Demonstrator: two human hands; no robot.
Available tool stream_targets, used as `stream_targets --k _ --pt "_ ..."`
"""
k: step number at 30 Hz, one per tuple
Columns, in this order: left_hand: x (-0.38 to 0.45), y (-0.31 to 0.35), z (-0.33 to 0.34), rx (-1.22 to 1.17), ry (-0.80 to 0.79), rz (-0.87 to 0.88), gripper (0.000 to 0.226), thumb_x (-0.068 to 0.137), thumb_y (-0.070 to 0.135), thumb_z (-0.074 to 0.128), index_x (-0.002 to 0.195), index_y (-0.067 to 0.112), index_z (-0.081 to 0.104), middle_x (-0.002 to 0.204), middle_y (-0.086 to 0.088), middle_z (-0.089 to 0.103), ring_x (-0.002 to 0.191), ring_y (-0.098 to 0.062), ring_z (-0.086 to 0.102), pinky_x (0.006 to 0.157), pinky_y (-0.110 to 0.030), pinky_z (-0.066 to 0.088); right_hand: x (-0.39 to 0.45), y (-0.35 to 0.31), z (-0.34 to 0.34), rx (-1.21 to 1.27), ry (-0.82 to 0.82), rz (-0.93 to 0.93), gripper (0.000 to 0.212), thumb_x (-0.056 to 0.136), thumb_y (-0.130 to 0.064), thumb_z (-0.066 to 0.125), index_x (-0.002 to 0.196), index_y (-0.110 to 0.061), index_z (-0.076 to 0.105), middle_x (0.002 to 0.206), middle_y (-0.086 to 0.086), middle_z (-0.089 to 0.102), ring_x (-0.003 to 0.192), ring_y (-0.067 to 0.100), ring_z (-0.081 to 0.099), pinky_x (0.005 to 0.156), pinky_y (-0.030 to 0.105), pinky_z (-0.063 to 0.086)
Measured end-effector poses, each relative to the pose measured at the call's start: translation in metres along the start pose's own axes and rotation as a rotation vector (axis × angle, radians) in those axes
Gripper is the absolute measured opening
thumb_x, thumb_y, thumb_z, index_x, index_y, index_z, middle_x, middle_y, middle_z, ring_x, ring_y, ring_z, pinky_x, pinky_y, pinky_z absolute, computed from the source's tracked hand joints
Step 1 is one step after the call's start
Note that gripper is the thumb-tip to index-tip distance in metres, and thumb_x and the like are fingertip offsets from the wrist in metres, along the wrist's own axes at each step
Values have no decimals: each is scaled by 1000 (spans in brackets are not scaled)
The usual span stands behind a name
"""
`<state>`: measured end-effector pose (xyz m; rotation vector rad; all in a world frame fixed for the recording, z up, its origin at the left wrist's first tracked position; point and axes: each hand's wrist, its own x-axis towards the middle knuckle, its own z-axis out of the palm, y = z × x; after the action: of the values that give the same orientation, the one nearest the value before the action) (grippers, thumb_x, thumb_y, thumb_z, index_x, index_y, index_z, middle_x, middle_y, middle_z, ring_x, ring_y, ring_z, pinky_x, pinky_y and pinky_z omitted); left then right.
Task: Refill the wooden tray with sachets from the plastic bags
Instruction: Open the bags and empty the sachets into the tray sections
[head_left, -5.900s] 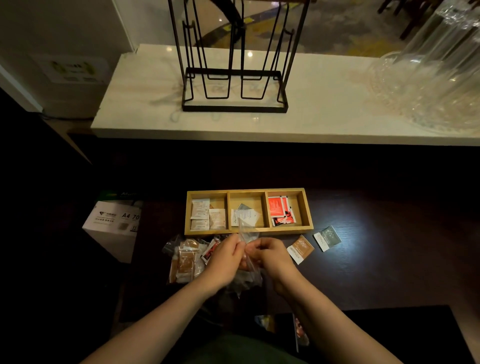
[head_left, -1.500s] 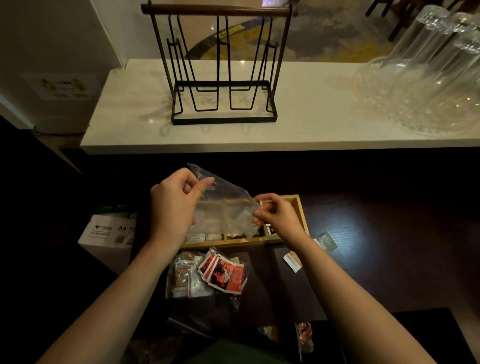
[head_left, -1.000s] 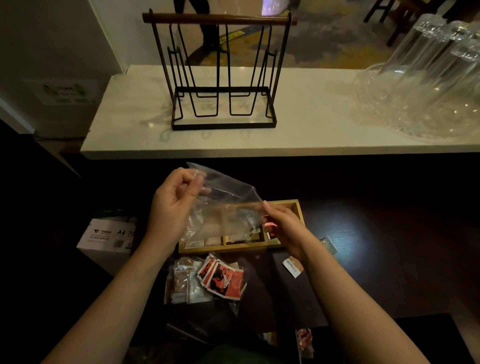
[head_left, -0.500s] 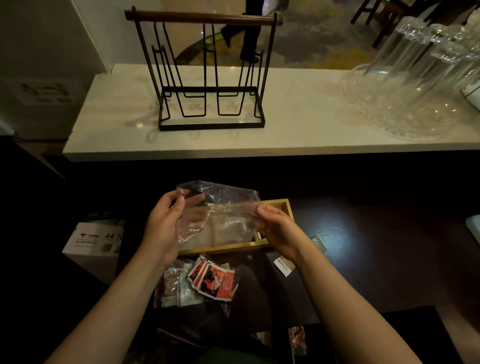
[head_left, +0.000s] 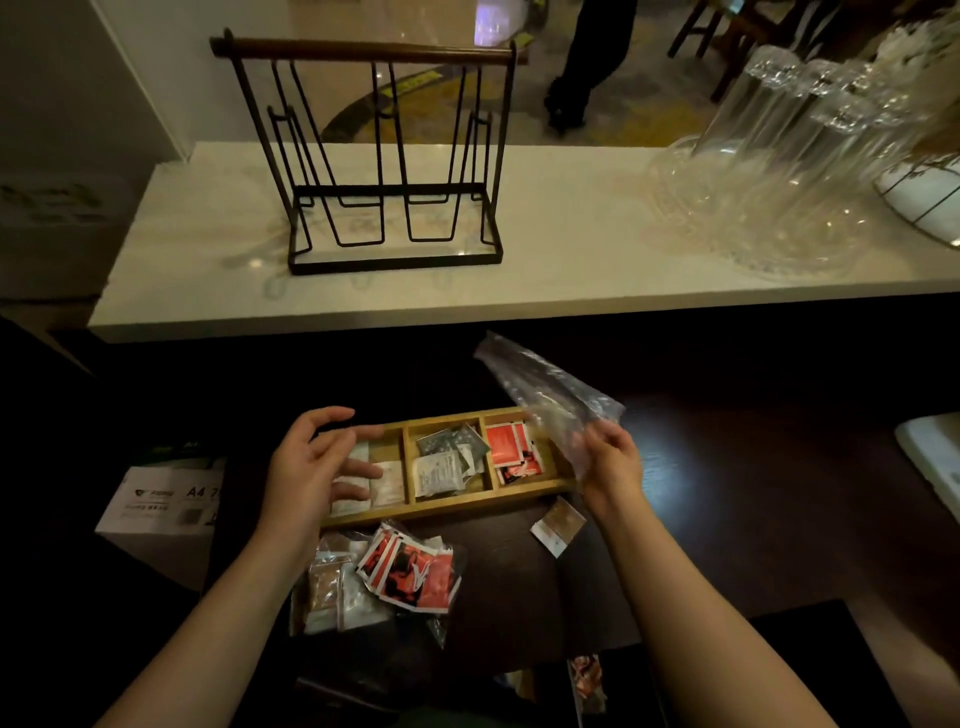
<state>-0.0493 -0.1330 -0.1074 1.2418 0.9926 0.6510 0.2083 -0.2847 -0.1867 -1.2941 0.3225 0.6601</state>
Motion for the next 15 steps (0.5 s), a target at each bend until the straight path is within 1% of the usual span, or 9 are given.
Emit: stream_targets --k 3,5,6,8,10,11,12,14,15 --pt "-7 -13 3 117 -56 -9 17 95 9 48 106 21 55 98 -8 71 65 -24 67 48 -27 54 13 -1 -22 133 173 29 23 90 7 51 86 -16 52 92 10 62 73 16 64 53 21 57" --pt "-11 -23 5 180 -78 -30 16 95 9 48 104 21 55 97 -9 70 65 -25 67 48 -27 55 23 2 -32 146 253 33 26 89 6 54 81 -18 49 87 10 62 68 16 62 51 24 56" --pt "-13 -28 5 210 -86 -46 15 95 9 48 104 19 56 97 -9 70 66 -25 66 49 -27 55 27 5 -35 116 290 31 27 87 5 58 79 -19 48 86 10 63 67 16 61 54 27 56" --pt "-14 -40 5 270 -97 -83 13 95 10 50 104 16 57 97 -9 70 68 -26 66 52 -31 54 37 12 -41 34 368 34 30 81 4 66 77 -19 47 81 11 62 65 19 60 59 34 55" --pt "-12 -52 5 367 -102 -112 10 93 11 54 99 18 58 96 -7 70 72 -26 67 54 -32 54 43 18 -47 -114 427 19 27 77 1 70 78 -16 48 77 14 60 60 21 57 57 36 52" --pt "-12 -57 4 438 -110 -113 8 92 14 57 96 21 58 96 -3 69 75 -24 67 55 -31 54 47 21 -49 -220 452 0 23 75 -2 72 82 -11 52 80 17 61 63 24 58 59 37 53" --pt "-12 -61 5 519 -125 -102 8 91 17 59 92 25 58 96 2 68 79 -21 67 57 -30 56 51 23 -52 -326 474 -23 23 73 -6 74 88 -6 56 84 19 63 68 26 60 64 39 55" --pt "-13 -69 6 702 -174 -57 10 89 23 61 89 32 58 98 11 66 89 -12 65 69 -29 57 56 26 -57 -507 504 -60 28 70 -11 76 89 -1 58 85 19 65 75 30 64 71 43 57" --pt "-16 -72 8 795 -209 -32 10 89 25 61 91 34 57 101 13 65 95 -9 64 76 -28 56 60 28 -60 -574 512 -73 29 68 -13 77 87 -1 59 84 19 66 75 32 65 70 45 58"
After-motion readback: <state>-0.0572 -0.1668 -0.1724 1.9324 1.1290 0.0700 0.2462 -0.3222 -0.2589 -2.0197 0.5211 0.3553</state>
